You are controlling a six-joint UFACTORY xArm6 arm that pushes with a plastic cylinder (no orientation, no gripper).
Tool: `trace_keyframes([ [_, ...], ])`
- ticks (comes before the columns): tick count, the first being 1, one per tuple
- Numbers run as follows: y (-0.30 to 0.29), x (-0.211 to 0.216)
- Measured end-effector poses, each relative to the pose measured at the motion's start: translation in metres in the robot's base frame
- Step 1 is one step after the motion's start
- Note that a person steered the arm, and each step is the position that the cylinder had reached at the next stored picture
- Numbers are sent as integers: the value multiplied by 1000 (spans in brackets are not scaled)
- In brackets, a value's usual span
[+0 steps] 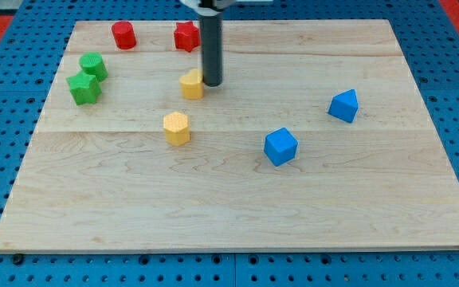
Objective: Place the yellow heart towards the right of the green star
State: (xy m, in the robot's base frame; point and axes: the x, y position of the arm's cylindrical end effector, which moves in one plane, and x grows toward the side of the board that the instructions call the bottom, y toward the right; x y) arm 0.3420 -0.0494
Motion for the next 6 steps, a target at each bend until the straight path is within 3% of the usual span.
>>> trace_keyframes([
  [1,-39,0],
  [3,-49,-18],
  [6,45,-74],
])
